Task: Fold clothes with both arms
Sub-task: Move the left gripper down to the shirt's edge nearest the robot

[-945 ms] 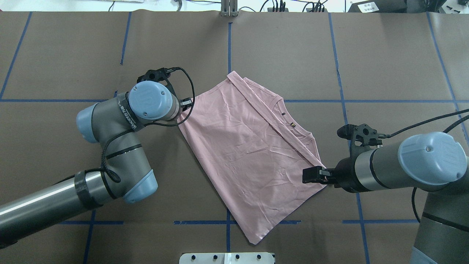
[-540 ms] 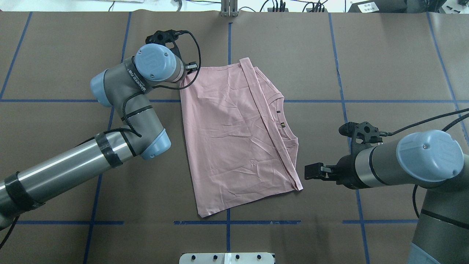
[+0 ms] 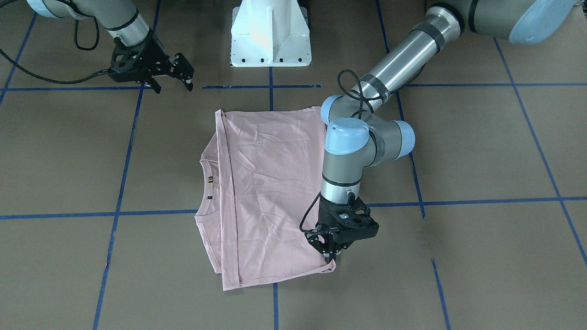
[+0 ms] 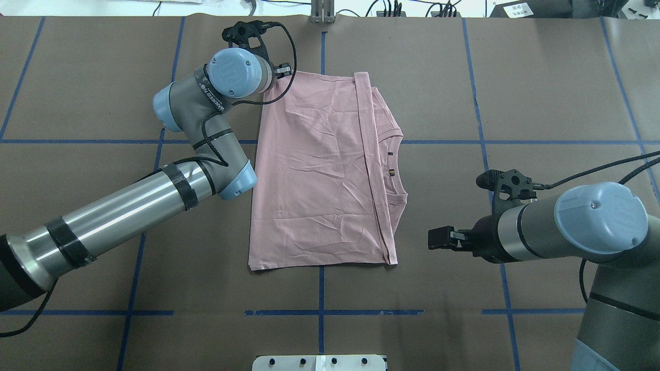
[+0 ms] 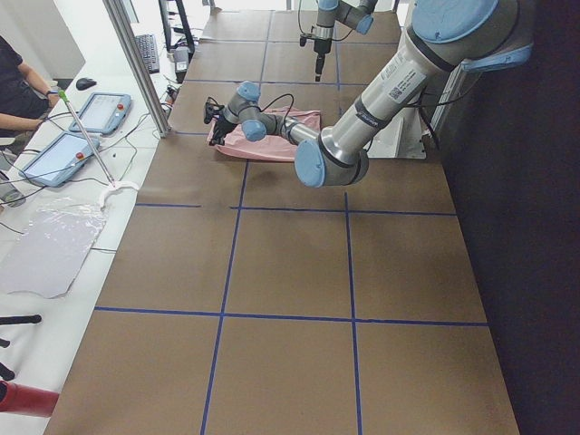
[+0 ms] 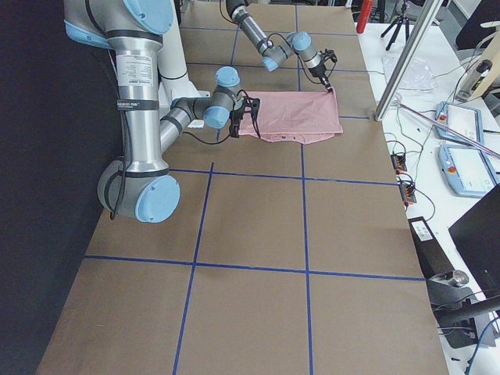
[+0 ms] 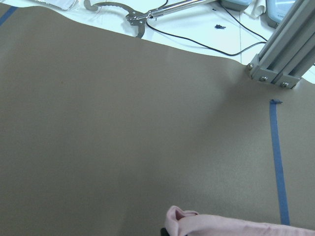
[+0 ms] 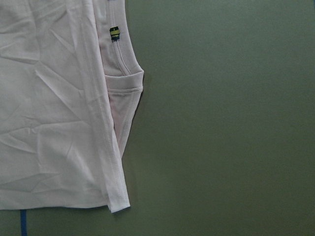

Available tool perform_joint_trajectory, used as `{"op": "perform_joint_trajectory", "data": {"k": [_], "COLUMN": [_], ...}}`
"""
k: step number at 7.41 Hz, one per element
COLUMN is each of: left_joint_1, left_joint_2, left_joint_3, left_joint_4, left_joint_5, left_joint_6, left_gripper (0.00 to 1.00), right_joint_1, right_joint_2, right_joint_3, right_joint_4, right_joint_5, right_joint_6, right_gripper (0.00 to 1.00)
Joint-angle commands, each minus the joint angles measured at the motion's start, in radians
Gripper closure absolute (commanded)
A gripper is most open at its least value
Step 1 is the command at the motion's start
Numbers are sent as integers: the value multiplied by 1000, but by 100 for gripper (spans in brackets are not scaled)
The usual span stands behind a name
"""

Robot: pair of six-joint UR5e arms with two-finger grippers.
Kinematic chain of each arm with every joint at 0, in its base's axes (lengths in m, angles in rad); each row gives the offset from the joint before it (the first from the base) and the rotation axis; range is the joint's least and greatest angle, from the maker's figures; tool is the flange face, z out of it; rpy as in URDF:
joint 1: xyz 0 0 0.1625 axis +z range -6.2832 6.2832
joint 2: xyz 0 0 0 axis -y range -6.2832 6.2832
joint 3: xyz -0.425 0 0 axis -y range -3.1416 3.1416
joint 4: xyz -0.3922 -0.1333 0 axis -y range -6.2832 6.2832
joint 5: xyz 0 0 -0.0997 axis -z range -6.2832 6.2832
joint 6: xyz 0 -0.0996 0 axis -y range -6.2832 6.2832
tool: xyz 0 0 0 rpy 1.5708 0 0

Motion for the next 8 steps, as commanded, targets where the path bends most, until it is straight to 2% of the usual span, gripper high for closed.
{"op": "perform_joint_trajectory", "data": {"k": [1,2,3,4,5,7,8], "left_joint_1": [1,1,-1,-1,-4,-5,5], "left_joint_2": [-10,-8,-11,-10,-2,124,209], "left_joint_3": [43,49,43,37,-13,-209,-344], "left_joint_4": [-45,-50,-55,-59,-49,34,92], "left_joint_5": [13,13,12,9,-3,-87,-94], "left_joint_6": [2,7,11,7,8,2,-19], "left_gripper": [100,8,0,0,0,0,0], "right_joint_1": [0,0,2,2,0,0,0], "right_joint_2": [0,0,0,2,3,5,3], "right_joint_3": [-1,-1,-1,-1,-1,1,-1], "right_joint_4": [0,0,0,0,2,0,0], "right_joint_5": [-2,-2,-2,-14,-20,-20,-20], "right_joint_6": [0,0,0,0,-1,-2,-2], "right_gripper": [0,0,0,0,0,0,0]}}
